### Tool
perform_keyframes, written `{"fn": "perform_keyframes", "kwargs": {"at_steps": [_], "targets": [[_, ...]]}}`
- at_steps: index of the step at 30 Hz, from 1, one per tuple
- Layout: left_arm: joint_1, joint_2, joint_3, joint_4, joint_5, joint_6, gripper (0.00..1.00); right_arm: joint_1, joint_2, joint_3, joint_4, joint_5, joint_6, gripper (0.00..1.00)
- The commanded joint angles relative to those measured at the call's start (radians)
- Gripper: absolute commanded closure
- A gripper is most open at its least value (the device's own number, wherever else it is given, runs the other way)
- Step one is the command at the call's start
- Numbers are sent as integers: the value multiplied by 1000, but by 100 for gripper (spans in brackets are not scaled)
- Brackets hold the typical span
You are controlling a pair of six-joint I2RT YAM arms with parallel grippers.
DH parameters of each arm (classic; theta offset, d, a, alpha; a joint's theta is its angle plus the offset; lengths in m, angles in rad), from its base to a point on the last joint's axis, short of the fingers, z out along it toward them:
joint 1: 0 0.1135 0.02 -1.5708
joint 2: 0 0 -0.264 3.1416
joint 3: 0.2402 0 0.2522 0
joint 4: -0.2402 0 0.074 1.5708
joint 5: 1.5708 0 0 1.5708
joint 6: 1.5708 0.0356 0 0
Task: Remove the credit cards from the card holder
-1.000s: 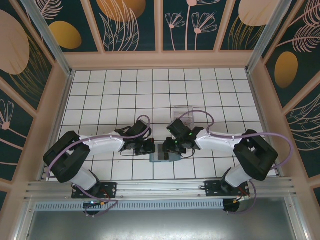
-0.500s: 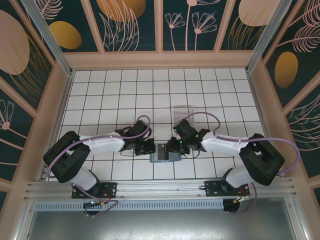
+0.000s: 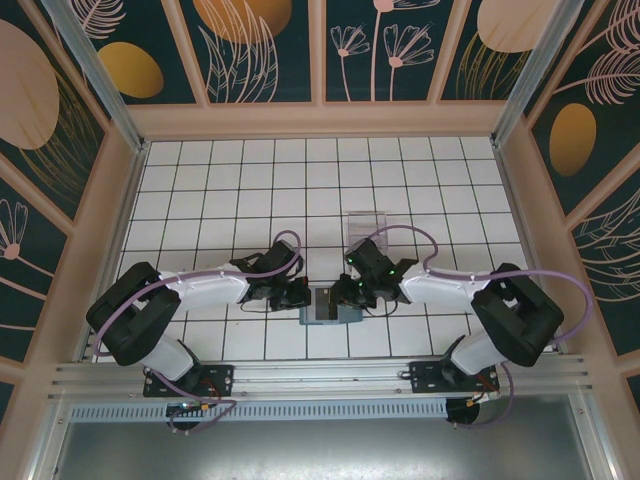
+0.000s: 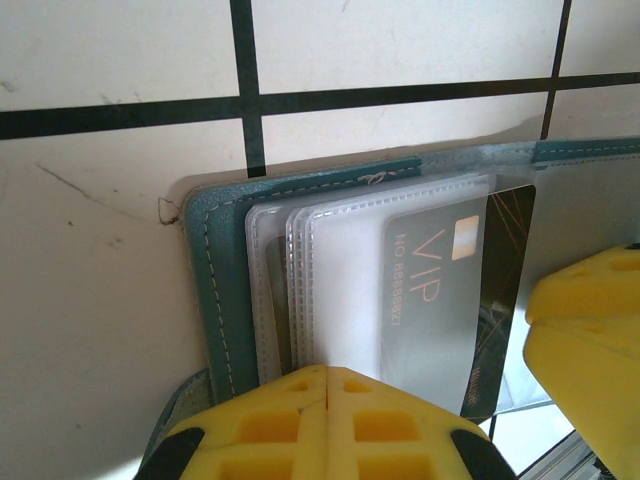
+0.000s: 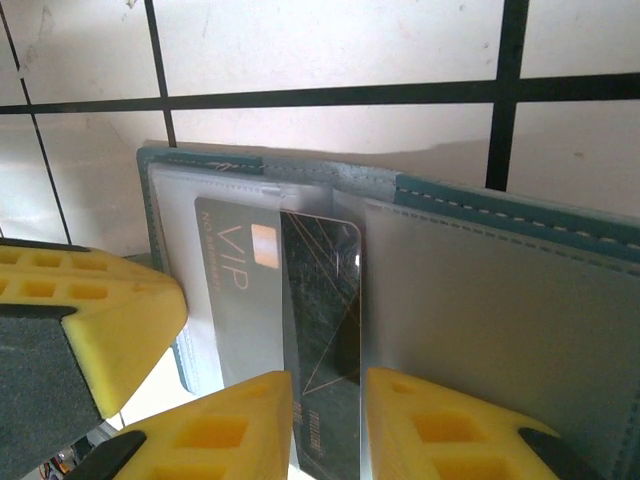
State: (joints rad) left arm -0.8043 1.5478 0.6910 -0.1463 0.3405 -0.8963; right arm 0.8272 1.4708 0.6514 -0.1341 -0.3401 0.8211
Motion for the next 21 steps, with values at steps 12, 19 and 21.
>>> {"fn": "perform_keyframes", "kwargs": {"at_steps": [12, 19, 21], "targets": [[-7, 26, 4, -44, -18, -7, 98, -30, 37, -65, 111, -62, -5, 75], [-9, 33, 13, -44, -17, -11, 98, -46, 48, -110, 202, -130, 3, 75], [-7, 37, 17, -44, -15, -9, 98, -49, 48, -117, 222, -146, 2, 74]]}}
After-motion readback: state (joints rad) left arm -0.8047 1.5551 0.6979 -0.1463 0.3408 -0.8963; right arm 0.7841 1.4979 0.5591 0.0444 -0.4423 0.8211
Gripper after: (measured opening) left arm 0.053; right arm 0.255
